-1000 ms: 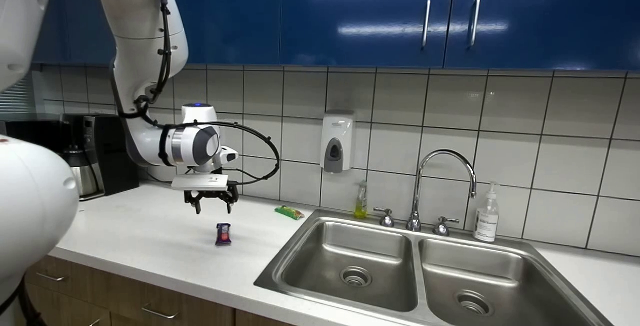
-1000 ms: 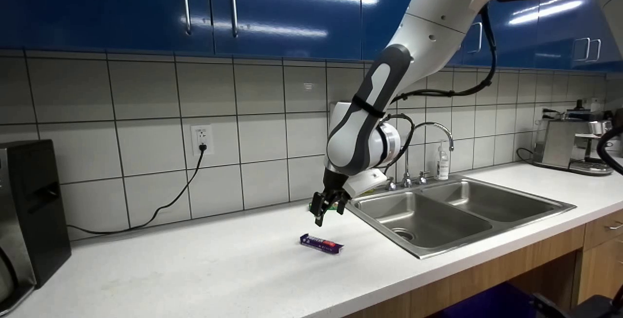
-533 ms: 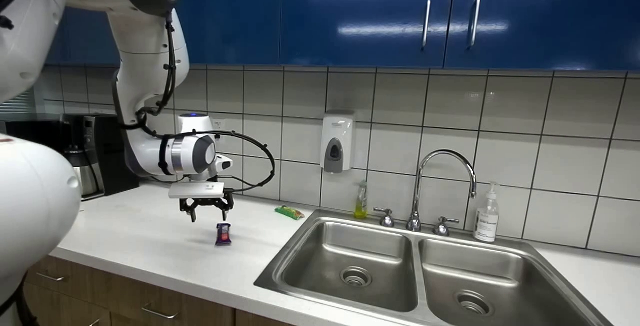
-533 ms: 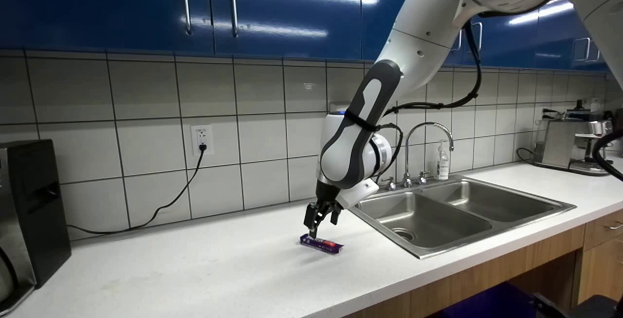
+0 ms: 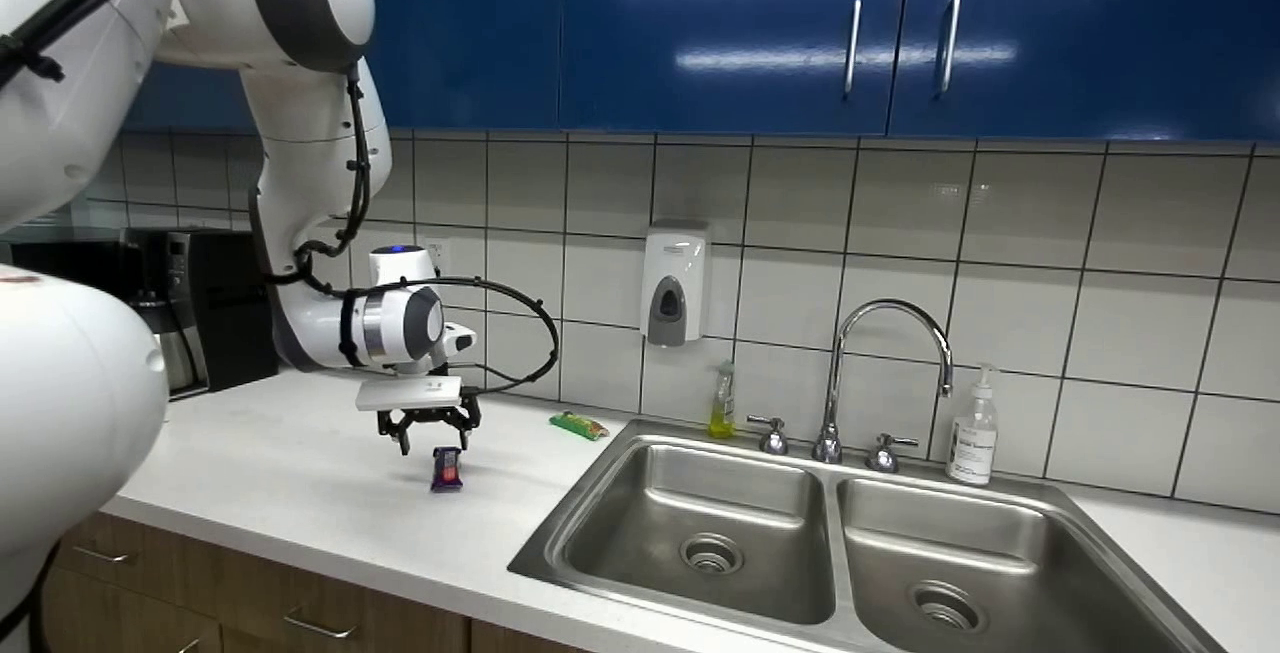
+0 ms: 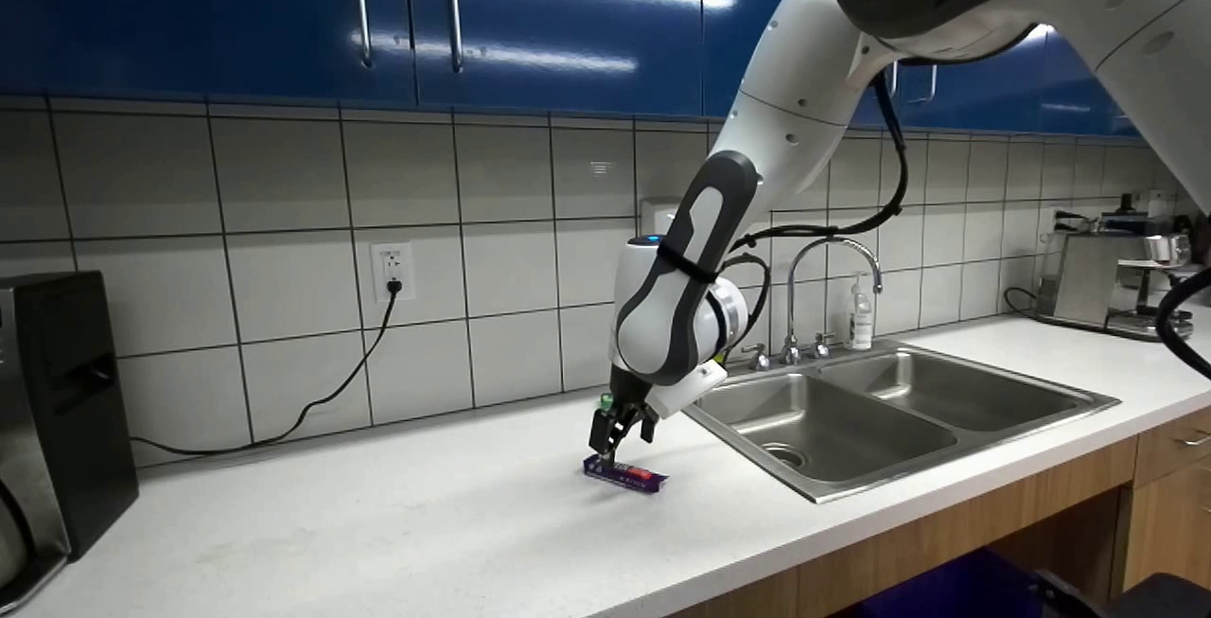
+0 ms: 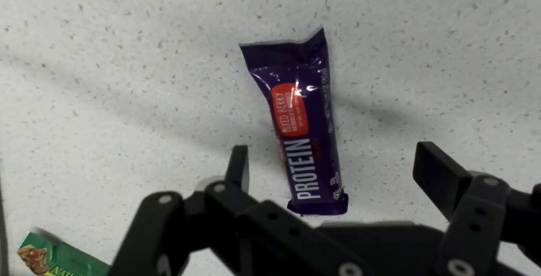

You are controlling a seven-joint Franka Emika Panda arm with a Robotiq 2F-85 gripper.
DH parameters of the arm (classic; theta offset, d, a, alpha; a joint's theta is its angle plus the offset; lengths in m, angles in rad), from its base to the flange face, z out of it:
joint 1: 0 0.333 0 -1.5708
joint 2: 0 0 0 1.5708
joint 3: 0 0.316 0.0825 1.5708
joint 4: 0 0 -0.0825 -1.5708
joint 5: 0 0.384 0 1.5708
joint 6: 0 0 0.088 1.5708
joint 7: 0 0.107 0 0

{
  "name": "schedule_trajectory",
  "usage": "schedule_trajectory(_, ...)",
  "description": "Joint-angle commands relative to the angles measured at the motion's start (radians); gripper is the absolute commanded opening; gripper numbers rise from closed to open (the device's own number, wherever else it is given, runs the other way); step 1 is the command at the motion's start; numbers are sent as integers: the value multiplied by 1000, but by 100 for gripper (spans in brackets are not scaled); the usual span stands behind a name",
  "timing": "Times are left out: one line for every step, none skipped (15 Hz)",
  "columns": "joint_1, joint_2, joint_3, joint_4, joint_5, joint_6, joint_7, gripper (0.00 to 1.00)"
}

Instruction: Put the purple packet in the sink.

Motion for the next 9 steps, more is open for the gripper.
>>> schedule_trajectory(31,55,-48,71,-43,-19,58,100)
schedule_trajectory(35,65,-57,81,-45,-19,61,100)
schedule_trajectory(40,76,-68,93,-49,-19,67,100)
schedule_trajectory(45,86,-78,102,-52,-20,72,100)
schedule_trajectory(50,93,-87,110,-54,-25,76,100)
schedule_trajectory(54,97,-95,113,-58,-31,78,100)
schedule_trajectory(60,100,-104,117,-61,-38,81,100)
schedule_trajectory(65,103,-111,120,-63,-45,82,100)
schedule_trajectory(71,103,-117,120,-66,-55,84,100)
